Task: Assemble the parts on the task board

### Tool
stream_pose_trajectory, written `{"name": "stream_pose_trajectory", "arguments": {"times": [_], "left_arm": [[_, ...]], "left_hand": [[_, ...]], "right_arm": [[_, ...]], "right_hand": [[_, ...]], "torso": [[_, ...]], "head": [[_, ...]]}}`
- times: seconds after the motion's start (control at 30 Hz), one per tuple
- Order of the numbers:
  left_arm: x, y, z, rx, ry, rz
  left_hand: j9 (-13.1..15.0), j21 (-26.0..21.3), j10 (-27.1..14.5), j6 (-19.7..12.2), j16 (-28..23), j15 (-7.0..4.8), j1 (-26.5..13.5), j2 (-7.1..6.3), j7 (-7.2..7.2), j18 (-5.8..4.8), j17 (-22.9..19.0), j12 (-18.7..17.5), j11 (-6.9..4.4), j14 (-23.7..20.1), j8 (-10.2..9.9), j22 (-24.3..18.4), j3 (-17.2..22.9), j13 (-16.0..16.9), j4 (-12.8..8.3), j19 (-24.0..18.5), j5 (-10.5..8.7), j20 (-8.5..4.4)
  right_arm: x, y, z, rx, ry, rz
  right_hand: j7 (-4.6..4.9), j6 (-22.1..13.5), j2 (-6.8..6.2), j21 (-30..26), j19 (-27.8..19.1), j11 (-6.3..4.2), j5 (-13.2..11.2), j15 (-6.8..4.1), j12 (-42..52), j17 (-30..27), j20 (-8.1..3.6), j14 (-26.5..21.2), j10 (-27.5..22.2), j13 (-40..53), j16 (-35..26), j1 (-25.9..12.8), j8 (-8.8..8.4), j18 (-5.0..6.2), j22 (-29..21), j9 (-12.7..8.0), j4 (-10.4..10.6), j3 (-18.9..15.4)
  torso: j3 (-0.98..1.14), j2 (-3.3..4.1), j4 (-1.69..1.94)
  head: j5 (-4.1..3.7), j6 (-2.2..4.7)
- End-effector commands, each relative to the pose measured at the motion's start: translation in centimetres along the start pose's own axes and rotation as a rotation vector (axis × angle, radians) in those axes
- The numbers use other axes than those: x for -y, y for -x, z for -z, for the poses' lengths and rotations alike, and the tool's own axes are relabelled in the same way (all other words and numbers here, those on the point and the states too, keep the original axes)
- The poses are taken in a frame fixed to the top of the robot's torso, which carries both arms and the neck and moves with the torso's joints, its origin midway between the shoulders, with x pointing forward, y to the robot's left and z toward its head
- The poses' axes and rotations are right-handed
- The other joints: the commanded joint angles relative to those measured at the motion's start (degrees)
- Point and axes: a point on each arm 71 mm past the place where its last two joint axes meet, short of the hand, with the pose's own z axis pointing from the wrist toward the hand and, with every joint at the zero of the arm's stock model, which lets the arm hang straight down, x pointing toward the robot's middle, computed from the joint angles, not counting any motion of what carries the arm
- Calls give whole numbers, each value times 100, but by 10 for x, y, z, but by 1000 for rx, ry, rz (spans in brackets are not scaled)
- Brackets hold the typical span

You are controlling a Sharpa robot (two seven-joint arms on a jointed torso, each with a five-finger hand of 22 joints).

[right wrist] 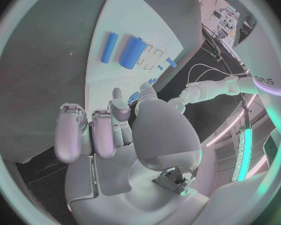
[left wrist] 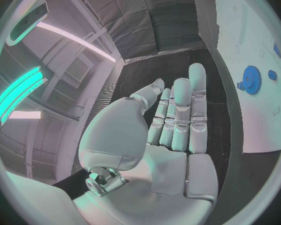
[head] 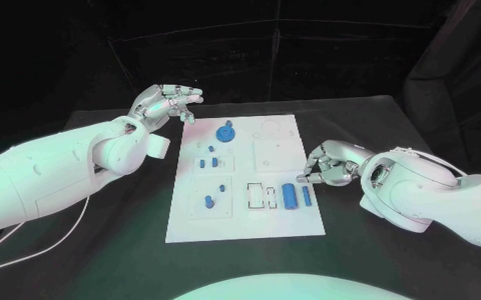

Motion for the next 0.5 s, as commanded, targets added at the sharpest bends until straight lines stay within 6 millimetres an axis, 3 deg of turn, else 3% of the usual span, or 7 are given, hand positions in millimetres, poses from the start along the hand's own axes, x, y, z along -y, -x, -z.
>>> {"name": "stream_pose_trajectory", "arguments": {"times": [0.03,0.23,0.5], "left_arm": [[2,-1,0,-14,-16,9],[2,-1,0,-17,-18,11],[2,-1,1,-17,-18,11]], "left_hand": [[7,-24,-38,-54,26,6,8,-20,10,79,-12,37,13,-41,29,-10,-26,0,-11,-8,21,31],[6,-27,-42,-57,29,8,-5,-23,11,78,-15,45,14,-43,34,-13,-38,-1,-4,-9,19,33],[6,-27,-42,-57,29,8,-5,-23,11,78,-15,45,14,-43,34,-13,-38,-1,-4,-9,19,33]], "right_arm": [[-1,-5,0,-16,-6,62],[-5,-17,-4,-34,10,91],[-11,-29,-10,-61,21,105]], "right_hand": [[-1,-44,-29,29,9,-4,-30,-29,77,17,18,313,77,114,32,-64,46,-62,8,12,3,-54],[40,-259,-119,37,7,27,-139,-6,153,70,32,319,100,262,54,14,89,-66,24,-4,1,-117],[57,-334,-126,37,3,45,-202,10,222,70,51,316,136,378,52,-8,132,-65,23,-5,11,-132]], "torso": [[-10,-3,-3],[-6,1,12],[1,3,3]], "head": [[-14,2],[-33,-8],[-16,-8]]}}
